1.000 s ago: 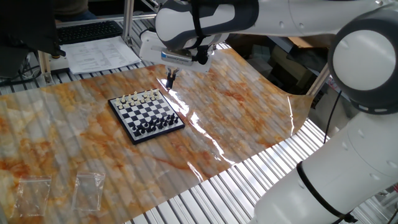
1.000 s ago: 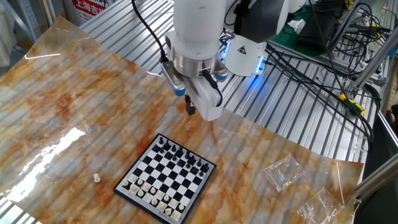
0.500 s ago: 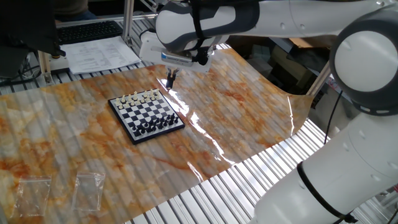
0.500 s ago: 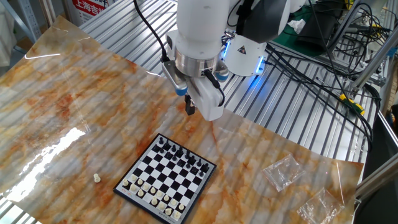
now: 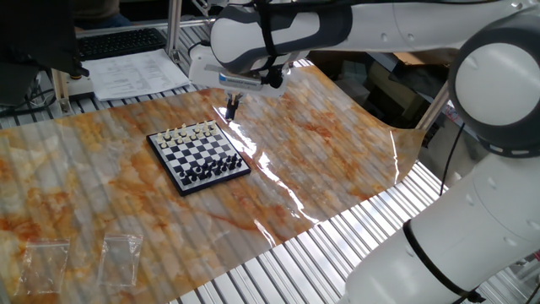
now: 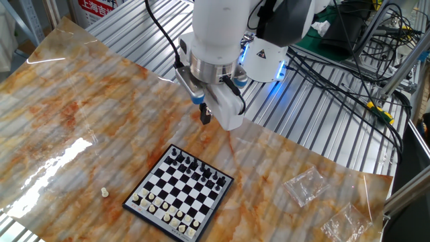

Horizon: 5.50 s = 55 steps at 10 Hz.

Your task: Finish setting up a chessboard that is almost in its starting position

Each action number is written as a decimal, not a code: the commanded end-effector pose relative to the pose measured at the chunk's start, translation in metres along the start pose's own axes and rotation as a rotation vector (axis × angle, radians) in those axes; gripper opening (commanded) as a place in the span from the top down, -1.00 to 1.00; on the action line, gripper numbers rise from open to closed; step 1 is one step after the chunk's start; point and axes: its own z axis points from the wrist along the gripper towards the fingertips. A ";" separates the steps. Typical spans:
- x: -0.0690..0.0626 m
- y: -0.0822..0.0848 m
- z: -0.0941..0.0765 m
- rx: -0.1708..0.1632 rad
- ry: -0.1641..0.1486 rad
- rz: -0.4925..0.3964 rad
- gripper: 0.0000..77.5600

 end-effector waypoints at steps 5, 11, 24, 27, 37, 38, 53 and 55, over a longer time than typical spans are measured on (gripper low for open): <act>-0.001 0.000 -0.001 -0.056 0.124 0.027 1.00; -0.014 0.002 0.009 -0.032 0.113 0.066 1.00; -0.194 -0.022 0.076 -0.007 0.017 -0.090 1.00; -0.219 -0.022 0.090 0.011 -0.003 -0.091 1.00; -0.241 -0.031 0.091 -0.021 0.019 -0.048 1.00; -0.241 -0.031 0.091 0.008 0.047 -0.011 1.00; -0.259 -0.047 0.118 0.054 0.069 -0.067 1.00; -0.261 -0.048 0.126 0.049 0.055 -0.073 1.00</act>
